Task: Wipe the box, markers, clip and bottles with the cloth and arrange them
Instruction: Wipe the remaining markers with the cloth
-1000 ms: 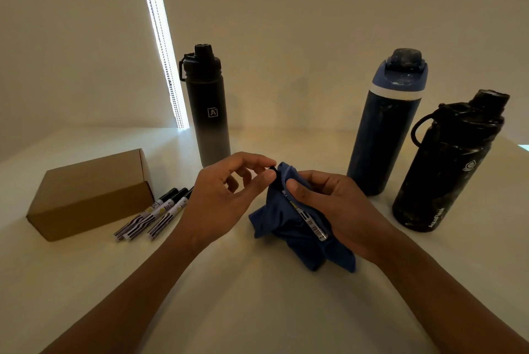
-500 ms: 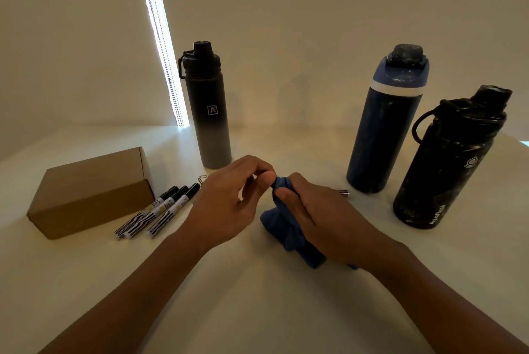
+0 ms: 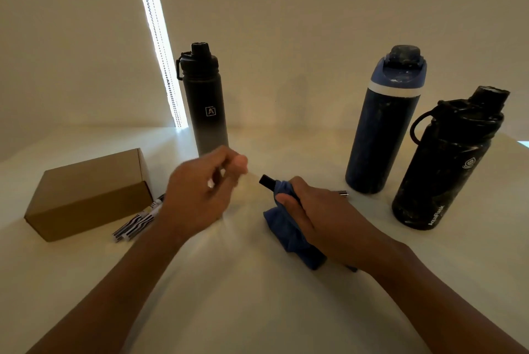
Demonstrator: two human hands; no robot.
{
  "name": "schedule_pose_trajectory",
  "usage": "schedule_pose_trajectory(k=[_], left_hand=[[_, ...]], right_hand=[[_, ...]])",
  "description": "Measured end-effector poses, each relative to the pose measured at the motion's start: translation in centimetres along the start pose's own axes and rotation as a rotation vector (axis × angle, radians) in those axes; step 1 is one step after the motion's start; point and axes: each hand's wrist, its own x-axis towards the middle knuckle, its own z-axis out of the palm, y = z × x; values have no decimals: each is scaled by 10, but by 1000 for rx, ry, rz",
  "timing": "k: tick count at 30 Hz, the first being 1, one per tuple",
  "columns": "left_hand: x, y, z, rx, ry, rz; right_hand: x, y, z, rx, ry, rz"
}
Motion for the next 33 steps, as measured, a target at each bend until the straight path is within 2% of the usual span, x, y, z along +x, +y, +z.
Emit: schedule_pose_trajectory(k=[2,3,7,13,20,23,27,31,33], left_hand=[[-2,4,9,62,-83,49],[-2,4,13,93,-96,74],[-5,-1,25,82,-86,177],[3,-4,13,-61,-1,72],[-3,4,20,-168,-88,77],[-2,2,19,-163,-85,95],[-1,5,15,-153,-45,134],[3,-10,-5,-233,66,3],[3,-13,-10,-241,72,-9]], right_hand=[[3,-3,6,25,-44,-51],[4,-7,7,19,-6,-58],[-1,-10,5,50,37,-70],[-2,-12,-6,89,48,-53],[-4,-18,-2,44,48,-40],[-5,-18,-5,129,8,-24],[-5,-16,-9,395,-95,88],[-5,-8,-12,489,-141,130],[-5,-8,-12,488,-132,107]])
